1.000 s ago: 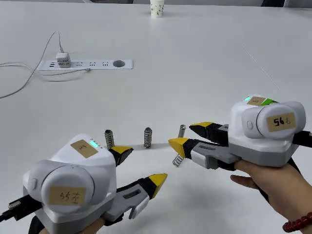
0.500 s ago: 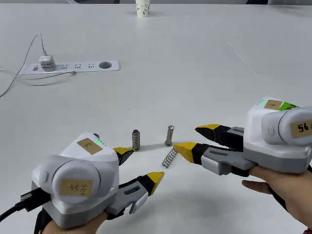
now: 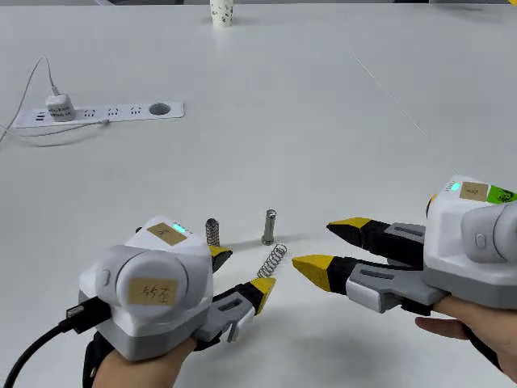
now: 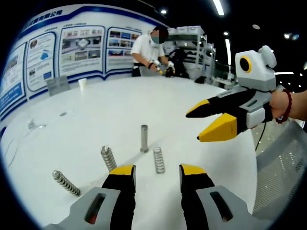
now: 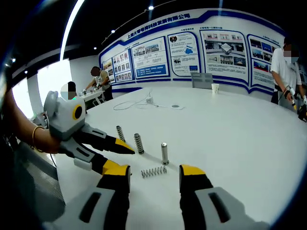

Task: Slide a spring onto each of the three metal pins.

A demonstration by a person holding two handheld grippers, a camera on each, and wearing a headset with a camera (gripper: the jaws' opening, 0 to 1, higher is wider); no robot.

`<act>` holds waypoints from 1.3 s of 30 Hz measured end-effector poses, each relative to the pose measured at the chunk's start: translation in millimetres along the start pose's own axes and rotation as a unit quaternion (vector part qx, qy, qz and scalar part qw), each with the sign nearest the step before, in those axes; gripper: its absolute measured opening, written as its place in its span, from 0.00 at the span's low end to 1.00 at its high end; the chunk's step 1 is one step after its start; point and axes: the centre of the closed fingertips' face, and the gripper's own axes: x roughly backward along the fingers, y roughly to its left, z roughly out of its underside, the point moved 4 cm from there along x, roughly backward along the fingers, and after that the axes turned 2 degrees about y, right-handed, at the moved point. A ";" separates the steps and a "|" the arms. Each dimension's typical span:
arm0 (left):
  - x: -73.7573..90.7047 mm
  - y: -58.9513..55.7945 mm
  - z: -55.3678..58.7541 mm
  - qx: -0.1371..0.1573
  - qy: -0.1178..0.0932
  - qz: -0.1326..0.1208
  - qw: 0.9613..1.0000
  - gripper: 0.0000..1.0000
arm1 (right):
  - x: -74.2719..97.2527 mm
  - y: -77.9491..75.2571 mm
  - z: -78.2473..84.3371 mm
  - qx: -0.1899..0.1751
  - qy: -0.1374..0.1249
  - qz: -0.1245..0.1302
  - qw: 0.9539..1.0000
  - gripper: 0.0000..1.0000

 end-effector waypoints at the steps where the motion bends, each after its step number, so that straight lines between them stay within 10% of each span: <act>1: -2.7 0.0 0.9 0.001 0.002 0.001 1.000 0.36 | 0.9 -0.4 0.7 0.001 0.001 0.002 1.000 0.42; 39: -35.0 -2.2 16.0 -0.024 0.050 0.012 0.998 0.11 | 3.9 -11.2 16.6 -0.058 0.007 0.024 0.998 0.39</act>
